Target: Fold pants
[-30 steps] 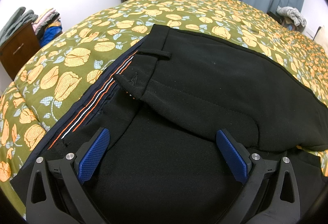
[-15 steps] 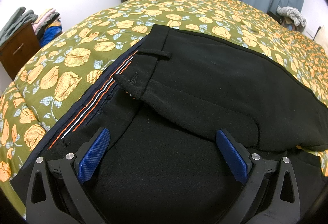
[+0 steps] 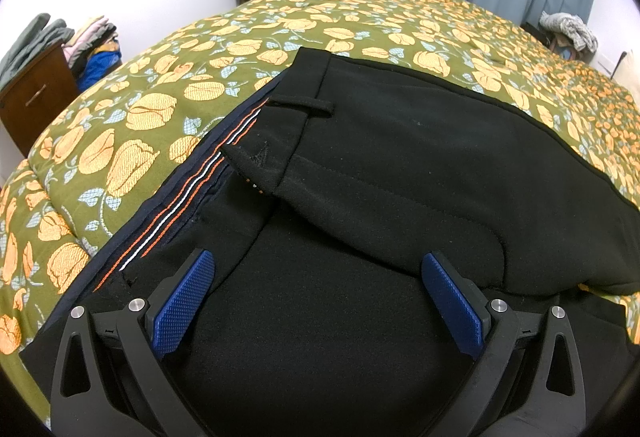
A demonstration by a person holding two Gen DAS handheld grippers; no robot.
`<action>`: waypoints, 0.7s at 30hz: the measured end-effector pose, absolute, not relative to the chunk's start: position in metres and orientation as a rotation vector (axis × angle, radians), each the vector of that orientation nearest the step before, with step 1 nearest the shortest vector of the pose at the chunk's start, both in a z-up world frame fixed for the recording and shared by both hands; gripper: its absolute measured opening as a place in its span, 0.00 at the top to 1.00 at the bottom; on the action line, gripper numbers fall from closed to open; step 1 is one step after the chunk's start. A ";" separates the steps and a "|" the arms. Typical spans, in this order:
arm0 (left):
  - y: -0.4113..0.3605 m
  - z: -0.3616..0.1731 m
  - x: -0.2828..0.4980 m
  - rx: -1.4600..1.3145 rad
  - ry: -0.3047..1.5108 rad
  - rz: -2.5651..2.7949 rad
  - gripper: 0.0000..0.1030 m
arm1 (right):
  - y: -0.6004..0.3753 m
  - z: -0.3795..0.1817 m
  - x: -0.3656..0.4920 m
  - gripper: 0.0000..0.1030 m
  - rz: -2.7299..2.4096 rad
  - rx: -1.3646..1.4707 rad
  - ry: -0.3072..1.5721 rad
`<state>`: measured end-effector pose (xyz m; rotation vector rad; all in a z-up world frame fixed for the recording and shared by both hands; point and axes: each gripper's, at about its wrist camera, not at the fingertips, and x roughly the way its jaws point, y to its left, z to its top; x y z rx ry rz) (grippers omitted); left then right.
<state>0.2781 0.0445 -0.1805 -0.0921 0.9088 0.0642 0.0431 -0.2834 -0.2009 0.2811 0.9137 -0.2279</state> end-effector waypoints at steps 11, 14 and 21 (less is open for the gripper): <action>0.044 -0.180 0.278 -0.092 0.909 0.064 0.00 | -0.283 -0.200 0.044 0.00 -0.227 0.282 0.917; 0.044 -0.180 0.278 -0.092 0.908 0.064 0.00 | -0.284 -0.198 0.045 0.00 -0.220 0.283 0.932; 0.044 -0.180 0.278 -0.092 0.909 0.064 0.00 | -0.333 -0.136 0.080 0.00 -0.146 0.437 0.847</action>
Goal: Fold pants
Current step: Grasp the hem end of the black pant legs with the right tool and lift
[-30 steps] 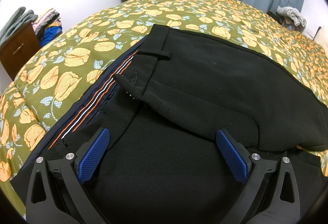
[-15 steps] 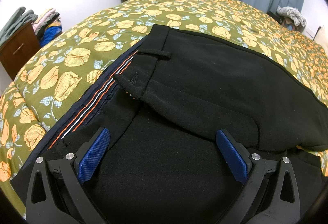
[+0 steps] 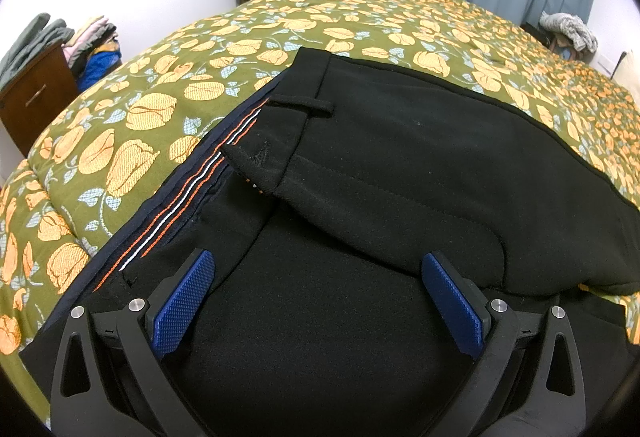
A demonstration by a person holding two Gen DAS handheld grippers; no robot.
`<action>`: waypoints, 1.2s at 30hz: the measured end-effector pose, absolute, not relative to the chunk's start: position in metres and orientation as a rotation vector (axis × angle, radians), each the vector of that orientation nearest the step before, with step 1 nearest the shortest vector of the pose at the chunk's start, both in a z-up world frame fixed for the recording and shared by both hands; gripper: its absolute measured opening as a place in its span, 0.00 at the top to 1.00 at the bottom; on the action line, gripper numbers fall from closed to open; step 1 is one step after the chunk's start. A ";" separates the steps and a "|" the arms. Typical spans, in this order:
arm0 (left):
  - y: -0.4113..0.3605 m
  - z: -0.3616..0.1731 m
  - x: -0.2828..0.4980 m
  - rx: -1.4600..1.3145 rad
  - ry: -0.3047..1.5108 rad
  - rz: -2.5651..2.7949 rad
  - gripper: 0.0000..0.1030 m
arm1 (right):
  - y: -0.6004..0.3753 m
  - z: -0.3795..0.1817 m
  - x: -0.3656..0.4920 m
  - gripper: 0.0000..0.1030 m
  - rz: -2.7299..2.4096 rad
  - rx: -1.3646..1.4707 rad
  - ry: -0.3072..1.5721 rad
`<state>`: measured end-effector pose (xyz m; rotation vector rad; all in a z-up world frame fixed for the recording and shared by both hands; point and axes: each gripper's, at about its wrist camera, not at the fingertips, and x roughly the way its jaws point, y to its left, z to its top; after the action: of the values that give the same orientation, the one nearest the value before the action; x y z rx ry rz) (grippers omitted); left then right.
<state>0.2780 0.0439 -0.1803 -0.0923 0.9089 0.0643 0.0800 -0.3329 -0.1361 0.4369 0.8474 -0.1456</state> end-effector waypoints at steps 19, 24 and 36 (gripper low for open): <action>0.043 -0.180 0.278 -0.096 0.909 0.062 0.00 | -0.662 -0.188 0.228 0.00 -0.414 0.296 1.116; 0.043 -0.180 0.278 -0.097 0.909 0.062 0.00 | -0.735 -0.155 0.208 0.00 -0.515 0.326 1.030; 0.049 -0.183 0.283 -0.132 0.918 0.047 0.00 | -0.717 -0.134 0.221 0.88 -0.418 0.323 0.953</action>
<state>0.2827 0.0491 -0.1830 -0.1321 0.9179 0.0468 0.2215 -0.7174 -0.1341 0.3234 0.9525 -0.4185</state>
